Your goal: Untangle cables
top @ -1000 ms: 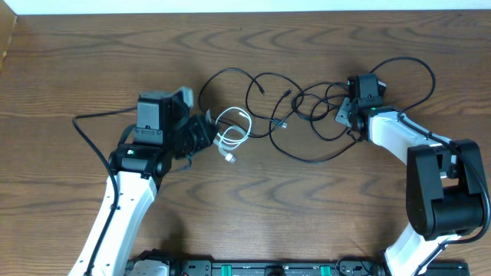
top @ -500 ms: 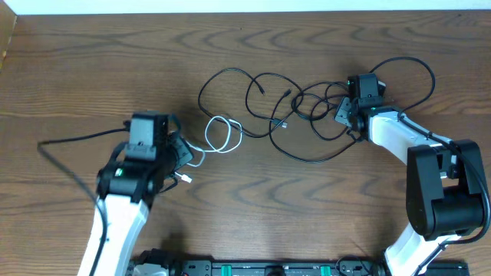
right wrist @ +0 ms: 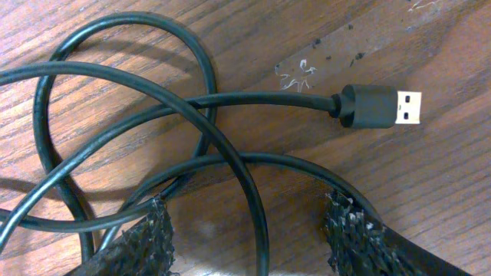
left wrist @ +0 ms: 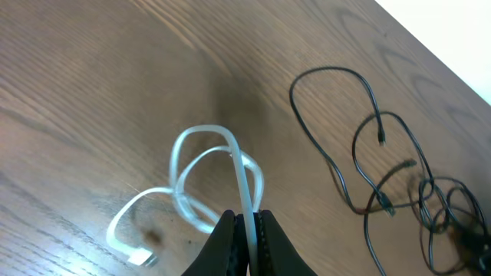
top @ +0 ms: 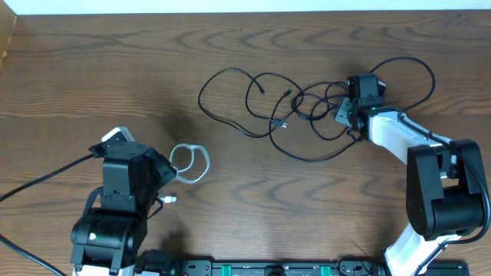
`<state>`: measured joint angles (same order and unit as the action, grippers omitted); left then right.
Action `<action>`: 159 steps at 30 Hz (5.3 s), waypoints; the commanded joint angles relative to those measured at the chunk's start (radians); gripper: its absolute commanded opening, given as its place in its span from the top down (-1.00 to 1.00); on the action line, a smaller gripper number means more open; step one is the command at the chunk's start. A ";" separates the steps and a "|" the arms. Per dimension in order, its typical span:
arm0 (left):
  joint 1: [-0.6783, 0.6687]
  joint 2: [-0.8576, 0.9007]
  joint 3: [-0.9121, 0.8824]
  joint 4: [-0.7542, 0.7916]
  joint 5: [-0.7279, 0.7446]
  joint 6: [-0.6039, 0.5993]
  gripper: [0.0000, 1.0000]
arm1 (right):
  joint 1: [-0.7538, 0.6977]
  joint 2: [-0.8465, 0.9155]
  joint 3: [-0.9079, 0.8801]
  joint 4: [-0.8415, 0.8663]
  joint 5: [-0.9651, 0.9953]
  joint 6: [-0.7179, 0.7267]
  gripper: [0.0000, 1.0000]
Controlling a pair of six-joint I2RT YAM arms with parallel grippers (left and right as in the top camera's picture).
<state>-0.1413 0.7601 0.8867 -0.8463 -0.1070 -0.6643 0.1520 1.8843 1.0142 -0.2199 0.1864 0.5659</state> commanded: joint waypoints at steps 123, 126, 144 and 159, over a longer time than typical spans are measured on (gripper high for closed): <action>0.068 0.138 0.014 -0.227 -0.407 -0.430 -0.95 | 0.888 0.391 0.505 -0.145 -0.062 -0.424 0.99; 0.068 0.138 0.014 -0.235 -0.407 -0.430 -0.96 | 0.845 0.388 0.574 -0.302 -0.179 -0.364 0.98; 0.067 0.140 0.014 -0.234 -0.406 -0.430 -0.96 | 0.603 0.388 0.670 -0.712 -0.224 -0.396 0.61; 0.067 0.140 0.014 -0.241 -0.406 -0.430 -0.96 | 0.706 0.388 0.666 -0.754 -0.223 -0.526 0.08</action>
<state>-0.0792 0.9012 0.8867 -1.0752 -0.4854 -1.0809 0.8349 2.2349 1.6871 -0.9668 -0.0181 0.0845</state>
